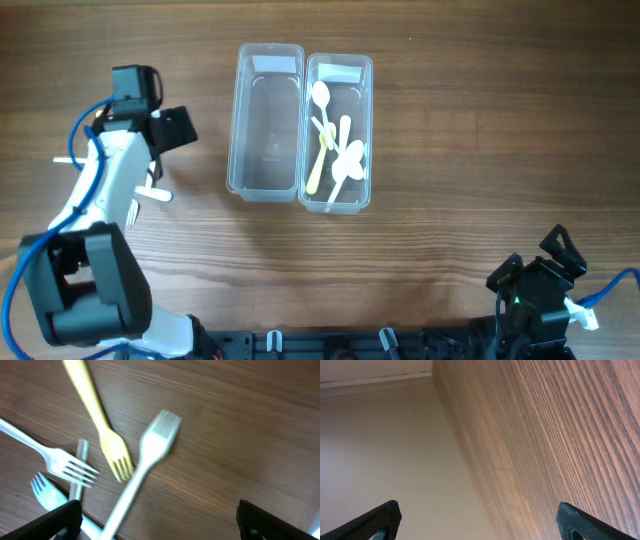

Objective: Pack container
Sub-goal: 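Reach left gripper to the forks and grasp a white fork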

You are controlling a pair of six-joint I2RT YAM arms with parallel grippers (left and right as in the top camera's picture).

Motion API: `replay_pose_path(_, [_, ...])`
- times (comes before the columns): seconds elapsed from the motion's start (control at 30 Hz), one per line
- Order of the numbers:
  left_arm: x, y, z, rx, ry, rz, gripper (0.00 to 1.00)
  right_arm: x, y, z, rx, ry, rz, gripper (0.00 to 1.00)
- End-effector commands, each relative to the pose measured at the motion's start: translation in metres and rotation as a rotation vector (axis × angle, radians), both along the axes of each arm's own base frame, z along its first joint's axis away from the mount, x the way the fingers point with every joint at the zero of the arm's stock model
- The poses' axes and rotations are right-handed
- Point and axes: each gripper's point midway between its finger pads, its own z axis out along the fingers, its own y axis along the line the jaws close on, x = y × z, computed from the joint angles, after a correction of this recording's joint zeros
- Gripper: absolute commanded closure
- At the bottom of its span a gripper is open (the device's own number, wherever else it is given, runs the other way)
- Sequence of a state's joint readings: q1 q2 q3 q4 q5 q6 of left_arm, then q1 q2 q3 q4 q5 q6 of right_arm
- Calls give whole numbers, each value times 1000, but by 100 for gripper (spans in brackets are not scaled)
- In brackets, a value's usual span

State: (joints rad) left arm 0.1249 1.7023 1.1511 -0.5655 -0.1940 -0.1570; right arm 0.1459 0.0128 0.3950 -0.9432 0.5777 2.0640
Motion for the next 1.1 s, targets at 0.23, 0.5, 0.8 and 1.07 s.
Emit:
replay_pose_path(0.23, [41,-5,-15,-32,-79,-274,34,-1,-3,3,-1,-16,-18,0])
replay_pose_path(0.5, [51,6,-53,-36,-56,-252,24,-1,-3,3,-1,-16,-18,0])
replay_pose_path(0.8, [47,16,-89,-61,-5,-220,23,-1,-3,3,-1,-16,-18,0])
replay_pose_path(1.07, [52,17,-66,-44,-54,-222,91,-1,-3,3,-1,-16,-18,0])
